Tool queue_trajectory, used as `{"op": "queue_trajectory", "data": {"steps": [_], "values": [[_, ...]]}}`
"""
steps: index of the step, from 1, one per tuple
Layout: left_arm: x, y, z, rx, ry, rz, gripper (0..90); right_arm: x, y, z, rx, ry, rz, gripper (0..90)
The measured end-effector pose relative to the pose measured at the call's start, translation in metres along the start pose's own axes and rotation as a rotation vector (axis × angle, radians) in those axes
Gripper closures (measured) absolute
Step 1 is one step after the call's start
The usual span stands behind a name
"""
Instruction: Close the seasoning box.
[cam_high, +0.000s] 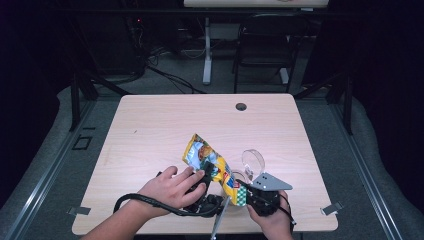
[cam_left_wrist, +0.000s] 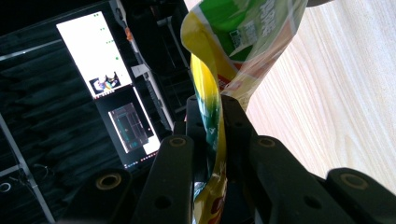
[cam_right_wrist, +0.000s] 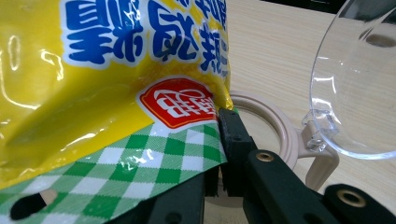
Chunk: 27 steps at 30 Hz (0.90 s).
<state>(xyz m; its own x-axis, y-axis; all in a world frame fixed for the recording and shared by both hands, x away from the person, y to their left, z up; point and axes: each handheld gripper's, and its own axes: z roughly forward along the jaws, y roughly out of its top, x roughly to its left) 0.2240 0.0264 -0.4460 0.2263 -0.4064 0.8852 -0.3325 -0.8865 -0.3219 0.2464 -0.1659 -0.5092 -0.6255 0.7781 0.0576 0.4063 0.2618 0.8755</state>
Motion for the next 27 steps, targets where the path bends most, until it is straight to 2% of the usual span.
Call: {"op": "queue_trajectory", "data": {"steps": [27], "values": [[0.0013, 0.0003, 0.0001, 0.002, -0.003, 0.006, 84.1, 0.0007, 0.0, 0.0008, 0.009, 0.006, 0.001, 87.7]]}}
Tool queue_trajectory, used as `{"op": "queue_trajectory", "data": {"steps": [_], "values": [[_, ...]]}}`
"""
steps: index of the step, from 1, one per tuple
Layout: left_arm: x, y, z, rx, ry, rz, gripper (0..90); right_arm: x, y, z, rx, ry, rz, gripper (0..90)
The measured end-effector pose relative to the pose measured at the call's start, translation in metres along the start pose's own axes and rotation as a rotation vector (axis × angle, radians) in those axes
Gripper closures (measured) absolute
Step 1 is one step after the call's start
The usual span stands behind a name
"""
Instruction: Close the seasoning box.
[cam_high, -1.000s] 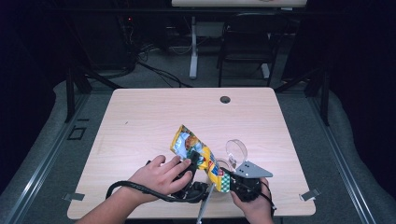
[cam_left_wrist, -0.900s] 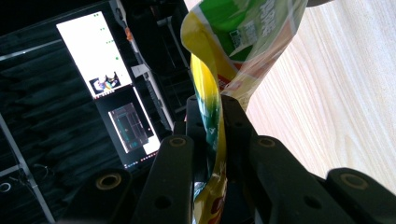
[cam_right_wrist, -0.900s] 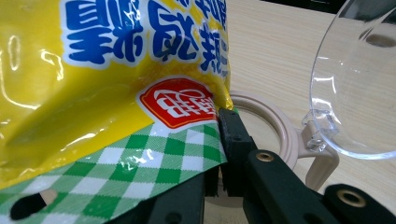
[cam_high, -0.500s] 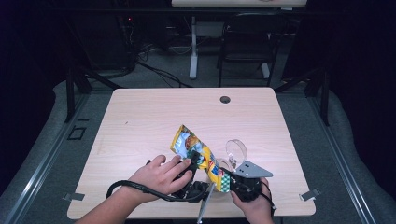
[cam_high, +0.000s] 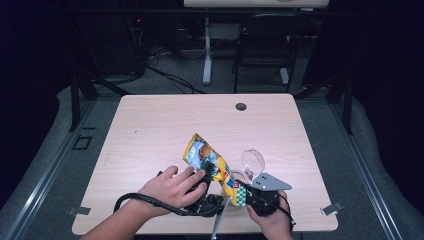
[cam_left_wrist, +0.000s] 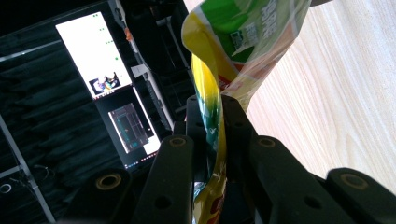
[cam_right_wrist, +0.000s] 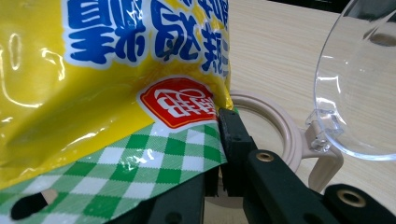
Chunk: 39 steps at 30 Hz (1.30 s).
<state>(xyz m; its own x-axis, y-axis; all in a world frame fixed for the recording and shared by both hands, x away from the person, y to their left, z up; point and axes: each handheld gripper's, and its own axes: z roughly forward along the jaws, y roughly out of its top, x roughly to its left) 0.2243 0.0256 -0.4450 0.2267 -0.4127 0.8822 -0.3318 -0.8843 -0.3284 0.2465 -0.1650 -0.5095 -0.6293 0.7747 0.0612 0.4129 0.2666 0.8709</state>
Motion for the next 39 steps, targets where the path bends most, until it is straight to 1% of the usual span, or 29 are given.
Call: {"op": "queue_trajectory", "data": {"steps": [1, 4, 5, 6, 8, 9, 10, 11, 13, 14, 15, 16, 25, 26, 27, 28, 33, 37, 39], "values": [[0.0005, 0.0, -0.0001, 0.001, -0.012, 0.0, 84.1, 0.0002, 0.0, 0.0002, 0.0, 0.001, 0.0, 87.8], [0.0009, -0.0001, 0.0, 0.002, -0.015, 0.002, 84.1, 0.0005, -0.0002, 0.0007, -0.003, 0.002, -0.001, 87.8], [0.0007, -0.0001, 0.0001, 0.0, -0.007, 0.003, 84.1, 0.0009, -0.0003, 0.0011, -0.007, 0.0, 0.002, 87.7], [0.001, 0.0, 0.0001, 0.001, -0.015, 0.002, 84.1, 0.0008, -0.0002, 0.0009, -0.004, 0.0, 0.0, 87.8], [0.0011, 0.0003, 0.0002, 0.002, -0.016, 0.002, 84.1, 0.0007, -0.0003, 0.0008, -0.004, 0.002, 0.001, 87.7], [0.0024, 0.0007, 0.0002, 0.001, -0.007, 0.018, 84.1, 0.0006, -0.0004, 0.0008, -0.004, 0.002, 0.002, 87.8], [0.0024, 0.0008, 0.0004, -0.001, -0.007, 0.018, 84.1, 0.0005, -0.0004, 0.0008, -0.003, 0.002, 0.002, 87.7], [0.0018, 0.0006, 0.0005, 0.006, -0.016, 0.008, 84.1, 0.0004, -0.0004, 0.0007, -0.002, 0.001, 0.001, 87.8], [0.0019, 0.0009, 0.0006, 0.008, -0.015, 0.01, 84.1, 0.0002, -0.0004, 0.0007, -0.002, 0.0, 0.001, 87.8], [0.001, 0.0009, 0.0008, 0.006, -0.008, 0.004, 84.1, 0.0001, -0.0004, 0.0007, -0.002, 0.0, 0.001, 87.7], [0.0015, 0.0011, 0.0009, 0.003, -0.005, 0.008, 84.1, -0.0002, -0.0004, 0.0006, 0.0, 0.0, 0.0, 87.7], [0.002, 0.0012, 0.0008, 0.004, -0.015, 0.008, 84.1, -0.0003, -0.0004, 0.0006, 0.0, 0.0, 0.0, 87.8], [0.0027, 0.0019, 0.0001, 0.005, -0.016, 0.009, 84.1, -0.0003, -0.0004, 0.0005, -0.002, 0.003, 0.0, 87.7], [0.0018, 0.0021, 0.0002, 0.002, -0.008, 0.006, 84.2, -0.0003, -0.0004, 0.0005, -0.002, 0.002, -0.001, 87.7], [0.0029, 0.0025, 0.0, 0.003, 0.001, 0.021, 84.1, -0.0003, -0.0004, 0.0005, -0.001, 0.002, -0.001, 87.8], [0.0025, 0.0026, 0.0, 0.002, -0.001, 0.016, 84.2, -0.0003, -0.0005, 0.0006, -0.002, 0.002, 0.0, 87.8], [0.0029, 0.0031, -0.0003, 0.004, 0.0, 0.016, 84.2, -0.0005, -0.0004, 0.0008, -0.005, 0.001, 0.003, 87.7], [0.0035, 0.0037, -0.0007, 0.006, 0.001, 0.023, 84.2, -0.001, -0.0004, 0.0005, -0.003, 0.0, 0.002, 87.8], [0.0031, 0.0039, -0.0003, 0.003, -0.003, 0.011, 84.2, -0.0011, -0.0003, 0.0007, -0.004, 0.001, 0.005, 87.8]]}}
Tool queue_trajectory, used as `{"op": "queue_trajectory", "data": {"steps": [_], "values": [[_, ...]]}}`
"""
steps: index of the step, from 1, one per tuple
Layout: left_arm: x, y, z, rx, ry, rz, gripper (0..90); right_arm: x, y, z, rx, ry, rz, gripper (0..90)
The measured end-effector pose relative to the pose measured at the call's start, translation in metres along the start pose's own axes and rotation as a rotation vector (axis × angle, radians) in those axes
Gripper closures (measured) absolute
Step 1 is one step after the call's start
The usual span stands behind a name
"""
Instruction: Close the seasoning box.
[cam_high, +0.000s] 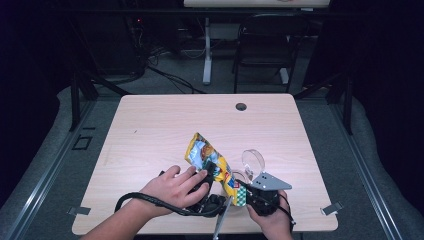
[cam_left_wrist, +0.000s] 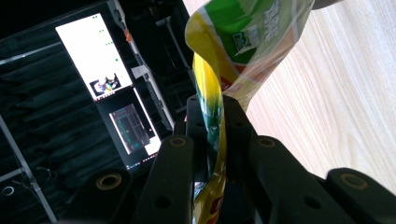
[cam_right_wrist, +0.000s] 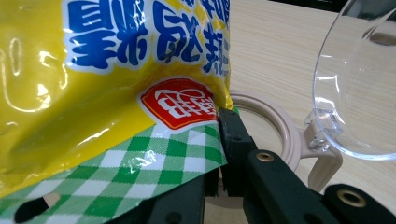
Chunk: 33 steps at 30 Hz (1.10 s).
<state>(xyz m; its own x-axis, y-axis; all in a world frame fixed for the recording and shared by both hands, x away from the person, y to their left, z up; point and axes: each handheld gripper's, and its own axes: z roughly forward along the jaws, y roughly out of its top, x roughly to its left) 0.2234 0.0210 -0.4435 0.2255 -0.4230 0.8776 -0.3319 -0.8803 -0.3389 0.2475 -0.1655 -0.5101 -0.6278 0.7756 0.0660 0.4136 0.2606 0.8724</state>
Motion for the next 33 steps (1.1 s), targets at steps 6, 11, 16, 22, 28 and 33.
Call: {"op": "queue_trajectory", "data": {"steps": [6, 11, 16, 22, 28, 33], "values": [[0.0016, 0.0009, -0.0003, 0.0, 0.005, 0.007, 84.2, 0.0002, 0.0001, 0.0002, -0.002, 0.002, 0.0, 87.8], [0.0025, 0.0014, -0.0002, 0.0, -0.007, 0.004, 84.4, -0.0001, 0.0001, -0.0002, 0.001, 0.0, -0.002, 87.8], [0.0028, 0.0018, 0.0001, -0.003, -0.003, 0.006, 84.6, -0.0002, 0.0, -0.0002, 0.002, -0.001, -0.002, 87.8], [0.0024, 0.0021, 0.0002, -0.004, 0.007, 0.005, 84.7, -0.0004, -0.0001, -0.0001, -0.001, 0.002, -0.002, 87.8], [0.0026, 0.0026, 0.0001, 0.003, 0.003, 0.009, 84.7, -0.0002, -0.0003, 0.0006, -0.002, 0.002, -0.001, 87.8], [0.0038, 0.0026, -0.0002, -0.002, 0.007, 0.01, 84.7, 0.0, 0.0, 0.0, -0.002, 0.002, 0.001, 87.8]]}}
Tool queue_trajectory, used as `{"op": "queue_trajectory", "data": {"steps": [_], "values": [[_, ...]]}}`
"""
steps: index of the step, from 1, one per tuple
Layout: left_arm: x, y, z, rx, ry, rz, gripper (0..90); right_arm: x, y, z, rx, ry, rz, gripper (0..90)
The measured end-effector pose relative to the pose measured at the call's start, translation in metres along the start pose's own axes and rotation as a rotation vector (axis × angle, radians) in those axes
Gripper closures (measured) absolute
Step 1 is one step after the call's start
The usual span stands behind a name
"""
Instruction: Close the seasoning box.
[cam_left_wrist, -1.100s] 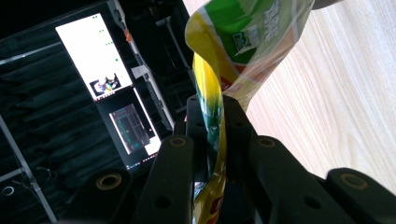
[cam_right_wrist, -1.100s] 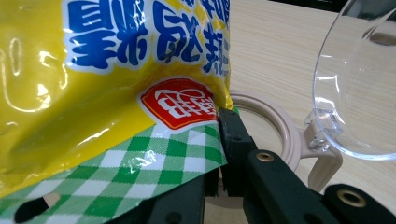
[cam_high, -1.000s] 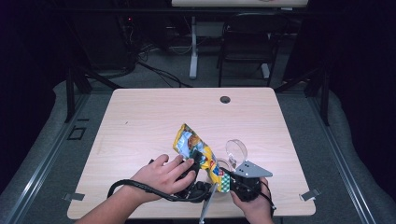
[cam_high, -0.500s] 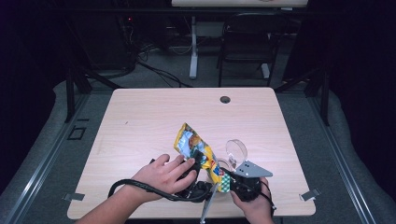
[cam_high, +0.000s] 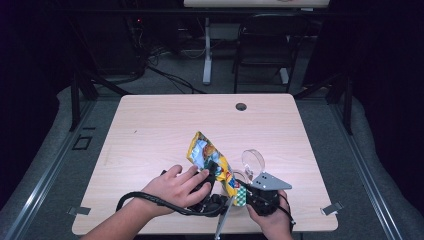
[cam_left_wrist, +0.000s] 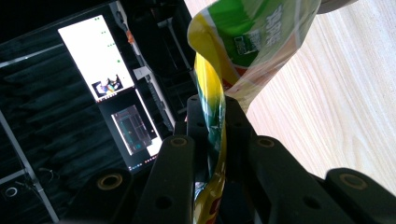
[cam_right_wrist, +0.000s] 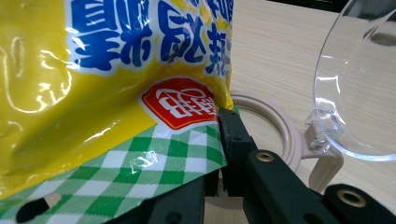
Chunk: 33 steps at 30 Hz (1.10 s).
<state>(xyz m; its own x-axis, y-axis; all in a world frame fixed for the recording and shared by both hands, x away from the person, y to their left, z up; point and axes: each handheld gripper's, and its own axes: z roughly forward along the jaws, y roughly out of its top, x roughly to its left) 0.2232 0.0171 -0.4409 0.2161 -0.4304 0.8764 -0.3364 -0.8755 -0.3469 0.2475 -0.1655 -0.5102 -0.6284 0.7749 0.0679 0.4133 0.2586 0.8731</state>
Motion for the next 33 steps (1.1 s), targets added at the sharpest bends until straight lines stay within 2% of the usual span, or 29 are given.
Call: {"op": "queue_trajectory", "data": {"steps": [12, 17, 27, 28, 33], "values": [[0.0019, 0.0, 0.0006, -0.002, -0.014, -0.002, 84.7, 0.0002, 0.0, -0.0009, 0.002, 0.002, 0.0, 87.8], [0.0022, -0.0005, 0.0008, -0.005, -0.001, -0.001, 84.7, 0.0007, 0.0001, -0.0011, 0.003, 0.006, 0.003, 87.8], [0.0026, -0.0002, 0.0011, -0.004, -0.002, 0.008, 84.7, 0.001, 0.0, -0.0005, 0.007, 0.007, 0.002, 87.7], [0.0023, -0.0006, 0.0015, -0.006, -0.004, -0.003, 84.7, 0.0011, 0.0, -0.0003, 0.005, 0.008, 0.004, 87.7], [0.0022, -0.0009, 0.0018, -0.008, -0.006, -0.009, 84.7, 0.0012, 0.0001, -0.0007, 0.008, 0.007, -0.001, 87.8]]}}
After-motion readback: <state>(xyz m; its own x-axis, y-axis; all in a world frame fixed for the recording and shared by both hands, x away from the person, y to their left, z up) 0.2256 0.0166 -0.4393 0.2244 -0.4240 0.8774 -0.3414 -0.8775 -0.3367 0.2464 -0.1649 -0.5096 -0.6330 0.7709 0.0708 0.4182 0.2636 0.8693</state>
